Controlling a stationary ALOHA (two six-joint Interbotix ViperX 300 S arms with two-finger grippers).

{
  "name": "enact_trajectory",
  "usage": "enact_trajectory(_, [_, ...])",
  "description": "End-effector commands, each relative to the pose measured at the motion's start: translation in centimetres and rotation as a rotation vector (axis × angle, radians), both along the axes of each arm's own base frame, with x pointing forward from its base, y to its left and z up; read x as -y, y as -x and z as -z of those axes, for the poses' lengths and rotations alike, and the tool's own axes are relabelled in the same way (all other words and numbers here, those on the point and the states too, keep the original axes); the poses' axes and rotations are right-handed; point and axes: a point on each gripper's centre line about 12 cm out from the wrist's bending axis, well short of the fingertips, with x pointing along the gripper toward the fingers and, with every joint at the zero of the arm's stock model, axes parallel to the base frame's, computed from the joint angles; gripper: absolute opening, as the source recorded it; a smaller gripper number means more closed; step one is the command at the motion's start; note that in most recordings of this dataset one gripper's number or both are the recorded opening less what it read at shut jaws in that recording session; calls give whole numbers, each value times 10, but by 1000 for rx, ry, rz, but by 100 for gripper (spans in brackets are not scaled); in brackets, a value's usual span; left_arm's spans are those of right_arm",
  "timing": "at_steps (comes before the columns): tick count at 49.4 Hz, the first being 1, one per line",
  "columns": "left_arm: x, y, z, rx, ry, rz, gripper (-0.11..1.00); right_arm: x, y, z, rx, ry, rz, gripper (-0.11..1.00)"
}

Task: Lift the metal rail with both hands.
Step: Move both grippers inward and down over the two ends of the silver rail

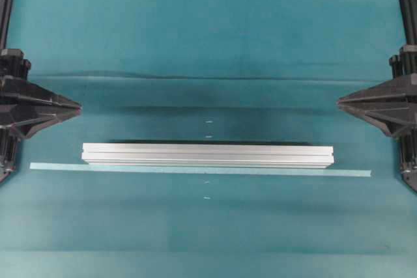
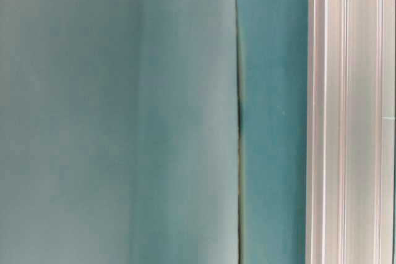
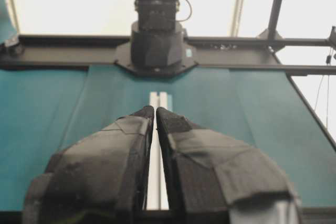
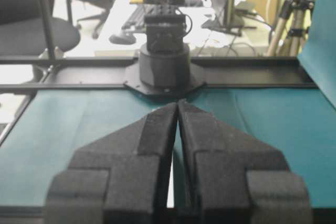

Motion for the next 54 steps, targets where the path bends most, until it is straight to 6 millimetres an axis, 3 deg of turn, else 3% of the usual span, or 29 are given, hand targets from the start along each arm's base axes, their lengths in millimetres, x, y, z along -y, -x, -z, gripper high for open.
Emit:
enact_trajectory(1, [-4, -9, -6, -51, 20, -18, 14, 1, -2, -4, 11, -20, 3, 14])
enact_trajectory(7, [-7, -15, -8, -158, 39, -30, 1, 4, -4, -7, -31, -139, 17, 2])
enact_trajectory(12, [-7, -18, -14, -237, 39, -35, -5, 4, -7, -6, -137, -196, 22, -2])
enact_trajectory(21, [-8, -23, -21, -395, 44, -41, -5, 5, -18, -1, -435, -243, 40, -2])
enact_trajectory(33, [-9, -39, -20, -599, 45, -48, -5, 4, -48, 10, -803, -250, 50, -2])
enact_trajectory(54, [-10, -74, 3, -964, 44, -59, -5, 4, -93, 35, -1249, -224, 60, -2])
